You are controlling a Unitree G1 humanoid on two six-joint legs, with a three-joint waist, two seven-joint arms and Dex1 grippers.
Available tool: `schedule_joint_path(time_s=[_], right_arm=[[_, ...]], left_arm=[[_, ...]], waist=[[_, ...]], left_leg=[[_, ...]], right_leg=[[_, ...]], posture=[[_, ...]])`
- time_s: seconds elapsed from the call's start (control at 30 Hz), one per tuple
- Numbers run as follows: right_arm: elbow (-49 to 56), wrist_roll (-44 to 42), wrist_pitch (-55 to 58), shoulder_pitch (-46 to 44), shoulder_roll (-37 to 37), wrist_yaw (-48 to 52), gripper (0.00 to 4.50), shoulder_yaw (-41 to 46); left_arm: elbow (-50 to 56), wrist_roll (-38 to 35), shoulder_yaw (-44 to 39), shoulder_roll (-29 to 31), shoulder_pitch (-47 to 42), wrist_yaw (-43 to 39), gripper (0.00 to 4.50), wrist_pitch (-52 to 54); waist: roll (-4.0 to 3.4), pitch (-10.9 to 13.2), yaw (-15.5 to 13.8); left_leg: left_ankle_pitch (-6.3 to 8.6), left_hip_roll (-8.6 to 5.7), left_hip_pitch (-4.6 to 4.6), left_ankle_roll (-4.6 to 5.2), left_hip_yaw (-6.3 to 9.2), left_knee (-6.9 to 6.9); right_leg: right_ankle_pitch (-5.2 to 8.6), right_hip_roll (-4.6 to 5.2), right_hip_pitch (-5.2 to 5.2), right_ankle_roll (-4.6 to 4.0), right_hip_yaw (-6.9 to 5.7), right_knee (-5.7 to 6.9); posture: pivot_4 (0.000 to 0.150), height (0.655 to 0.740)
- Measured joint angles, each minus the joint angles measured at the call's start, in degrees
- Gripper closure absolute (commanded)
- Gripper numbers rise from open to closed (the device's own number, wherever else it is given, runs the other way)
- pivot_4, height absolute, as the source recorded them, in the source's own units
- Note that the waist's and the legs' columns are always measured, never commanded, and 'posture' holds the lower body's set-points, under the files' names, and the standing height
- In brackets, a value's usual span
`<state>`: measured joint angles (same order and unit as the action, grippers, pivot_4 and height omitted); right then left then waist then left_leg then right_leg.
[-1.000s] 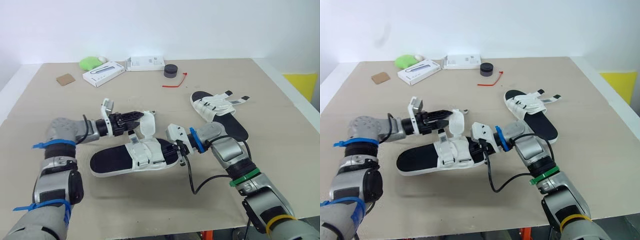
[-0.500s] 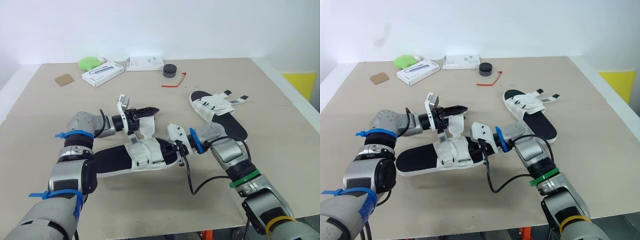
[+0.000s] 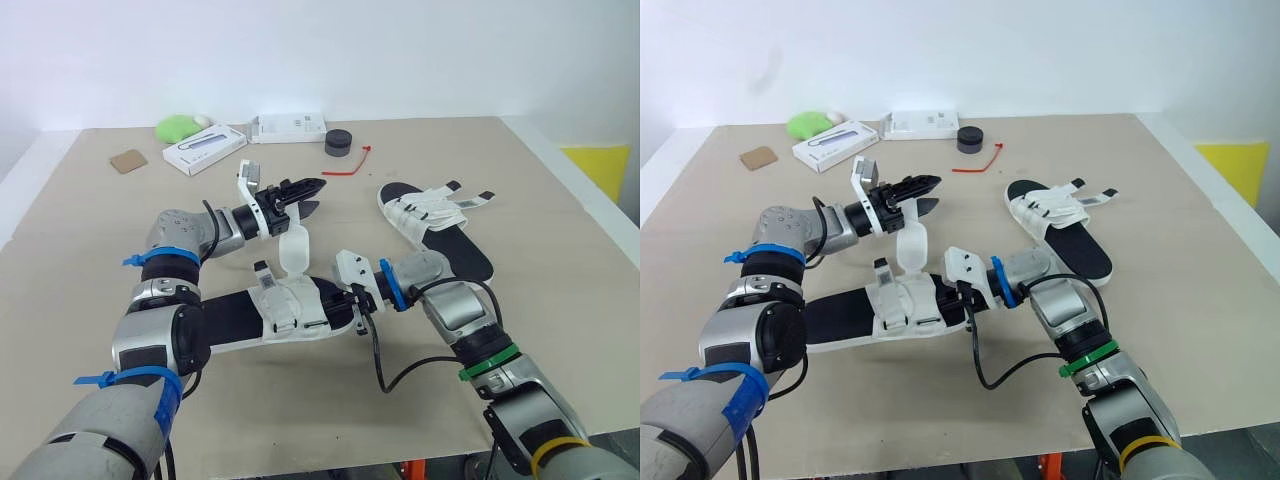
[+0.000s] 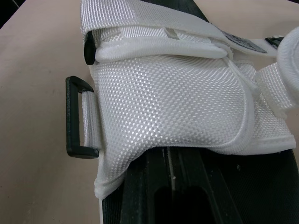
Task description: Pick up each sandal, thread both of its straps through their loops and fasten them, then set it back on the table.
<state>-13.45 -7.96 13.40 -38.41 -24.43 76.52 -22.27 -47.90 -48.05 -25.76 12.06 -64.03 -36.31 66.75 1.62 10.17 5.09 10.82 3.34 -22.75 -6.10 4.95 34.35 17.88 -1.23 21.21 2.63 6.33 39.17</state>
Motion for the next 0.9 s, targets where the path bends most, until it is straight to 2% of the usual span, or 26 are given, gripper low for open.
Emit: schedule_joint_path(time_s=[0.1, 0.17, 0.27, 0.53, 0.63, 0.7, 0.73, 0.77, 0.83, 0.9], right_arm=[[0.0, 0.0, 0.0, 0.0, 0.2, -0.2, 4.50, 0.0], [-0.1, 0.0, 0.0, 0.1, 0.4, -0.3, 4.50, 0.0], [-0.2, 0.0, 0.0, 0.1, 0.5, -0.4, 4.50, 0.0], [-0.4, 0.0, 0.0, 0.1, 0.6, -0.5, 4.50, 0.0], [-0.4, 0.0, 0.0, 0.1, 0.6, -0.3, 4.50, 0.0], [-0.5, 0.0, 0.0, 0.1, 0.6, -0.4, 4.50, 0.0], [-0.5, 0.0, 0.0, 0.1, 0.6, -0.5, 4.50, 0.0], [-0.8, 0.0, 0.0, 0.1, 0.7, -0.8, 4.50, 0.0], [-0.8, 0.0, 0.0, 0.1, 0.7, -0.9, 4.50, 0.0], [-0.8, 0.0, 0.0, 0.1, 0.6, -0.9, 4.50, 0.0]], left_arm=[[4.8, -2.0, -0.3, -0.3, 0.1, 0.9, 1.30, 2.4], [13.2, -3.3, 0.6, -1.2, 2.8, 0.7, 1.30, 3.7], [19.8, -6.0, 1.3, -2.3, 5.3, 0.6, 1.30, 6.6], [22.9, -10.1, -2.7, -2.4, 9.5, 7.6, 1.30, 10.2], [32.9, -11.2, 2.8, -1.6, 15.3, 4.6, 1.30, 12.2], [42.9, -11.2, 10.6, 0.9, 19.5, -1.0, 1.30, 11.4], [44.1, -11.1, 11.7, 1.3, 19.9, -1.9, 1.30, 11.0], [47.4, -10.5, 15.1, 2.9, 21.8, -5.8, 1.71, 8.6], [47.4, -10.3, 15.2, 3.1, 22.3, -6.7, 2.14, 7.4], [46.6, -10.2, 15.0, 3.1, 22.6, -6.9, 2.98, 5.4]], waist=[[0.00, 0.0, 0.2], [-0.02, 0.0, 0.4], [-0.02, 0.0, 0.4], [-0.02, 0.0, 0.5], [-0.02, 0.0, 0.5], [-0.03, 0.0, 0.5], [-0.03, 0.0, 0.5], [-0.07, 0.0, 0.5], [-0.08, -0.1, 0.5], [-0.07, -0.1, 0.5]], left_leg=[[0.00, 0.00, 0.01, -0.01, 0.00, 0.00], [-0.01, 0.01, 0.06, -0.02, -0.02, -0.02], [-0.02, 0.01, 0.10, -0.04, -0.01, -0.02], [-0.01, 0.01, 0.24, -0.02, -0.03, -0.02], [0.00, 0.01, 0.22, -0.07, -0.02, -0.04], [-0.03, 0.01, 0.25, -0.13, -0.02, -0.05], [-0.04, 0.01, 0.27, -0.15, -0.03, -0.04], [-0.05, 0.01, 0.34, -0.15, -0.02, -0.04], [-0.05, 0.00, 0.33, -0.14, -0.02, -0.03], [-0.03, -0.01, 0.32, -0.11, -0.03, 0.00]], right_leg=[[0.00, 0.01, -0.02, 0.00, 0.01, 0.00], [0.00, 0.01, -0.05, 0.00, 0.03, 0.00], [0.00, 0.01, -0.10, 0.00, 0.03, 0.01], [0.01, 0.01, -0.24, 0.01, 0.05, 0.00], [0.01, 0.03, -0.24, 0.01, 0.05, -0.01], [0.00, 0.03, -0.25, 0.00, 0.05, 0.00], [0.00, 0.03, -0.27, -0.01, 0.05, 0.00], [-0.01, 0.03, -0.32, -0.01, 0.05, 0.00], [0.00, 0.03, -0.32, 0.00, 0.04, 0.00], [0.01, 0.03, -0.32, 0.02, 0.05, 0.00]], posture=[[0.150, 0.7400], [0.150, 0.7400], [0.150, 0.7400], [0.150, 0.7400], [0.150, 0.7400], [0.150, 0.7400], [0.150, 0.7400], [0.150, 0.7400], [0.150, 0.7400], [0.150, 0.7400]])
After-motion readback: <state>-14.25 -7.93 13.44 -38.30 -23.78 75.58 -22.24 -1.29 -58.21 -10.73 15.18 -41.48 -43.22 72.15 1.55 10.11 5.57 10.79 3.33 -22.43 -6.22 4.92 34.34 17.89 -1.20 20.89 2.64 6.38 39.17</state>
